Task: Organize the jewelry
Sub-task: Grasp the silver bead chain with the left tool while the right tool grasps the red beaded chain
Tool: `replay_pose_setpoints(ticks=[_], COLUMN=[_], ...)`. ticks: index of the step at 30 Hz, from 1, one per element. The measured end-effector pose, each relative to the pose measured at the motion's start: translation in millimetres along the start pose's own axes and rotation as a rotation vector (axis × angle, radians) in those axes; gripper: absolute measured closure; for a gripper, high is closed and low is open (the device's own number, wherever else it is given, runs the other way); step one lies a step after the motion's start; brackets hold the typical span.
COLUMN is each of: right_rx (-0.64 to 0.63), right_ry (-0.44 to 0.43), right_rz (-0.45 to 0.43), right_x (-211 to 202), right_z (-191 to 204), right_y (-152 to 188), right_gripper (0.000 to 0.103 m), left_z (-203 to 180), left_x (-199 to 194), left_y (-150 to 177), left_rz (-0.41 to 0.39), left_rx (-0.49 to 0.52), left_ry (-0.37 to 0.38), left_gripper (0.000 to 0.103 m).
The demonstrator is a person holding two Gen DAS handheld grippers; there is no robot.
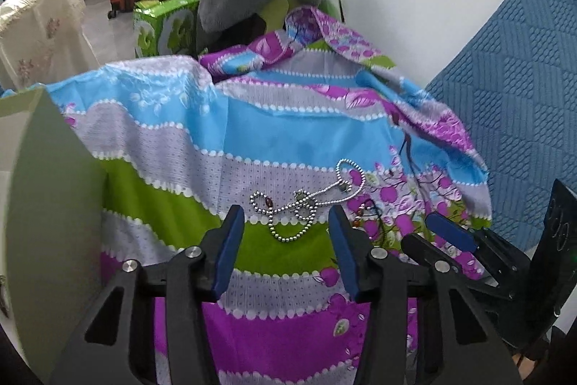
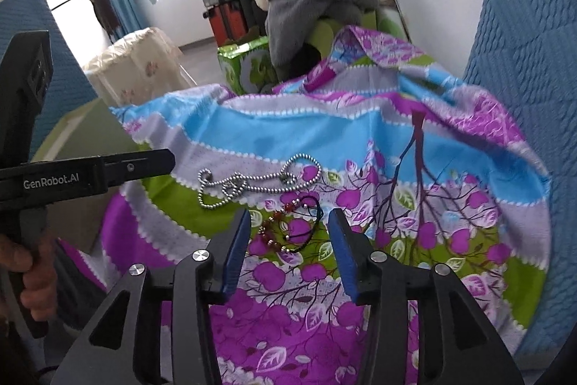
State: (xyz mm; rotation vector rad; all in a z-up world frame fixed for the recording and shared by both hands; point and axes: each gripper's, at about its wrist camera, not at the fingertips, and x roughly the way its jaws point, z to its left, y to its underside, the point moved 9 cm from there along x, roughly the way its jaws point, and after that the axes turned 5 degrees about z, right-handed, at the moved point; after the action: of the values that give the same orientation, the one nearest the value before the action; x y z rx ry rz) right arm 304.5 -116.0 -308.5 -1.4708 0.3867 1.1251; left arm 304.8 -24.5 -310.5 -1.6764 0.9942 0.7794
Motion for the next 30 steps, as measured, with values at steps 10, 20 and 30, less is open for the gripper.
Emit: replay_pose_setpoints(ticks=[10, 20, 30], right_rx=[-0.042, -0.07, -0.054], right_ry=[0.017, 0.03, 0.081], right_rz=[0.054, 0.061, 0.069], right_x=[38.5, 50.3, 49.2], right_z=[3.6, 2.2, -6.6], right_y=[4.9, 9.7, 8.9], right_gripper=[0.05, 0.052, 0.094], left_z=[2.8, -4.0, -0.5], left_x=[40.0, 49.9, 51.8], left_y=[0.7, 1.4, 1.7], left_rz=[0.071, 0.072, 0.055], left_rx=[0.022, 0.088, 0.114], left_ry=[-0.003, -0.041, -0.105], left_gripper=[0.063, 0.068, 0.099])
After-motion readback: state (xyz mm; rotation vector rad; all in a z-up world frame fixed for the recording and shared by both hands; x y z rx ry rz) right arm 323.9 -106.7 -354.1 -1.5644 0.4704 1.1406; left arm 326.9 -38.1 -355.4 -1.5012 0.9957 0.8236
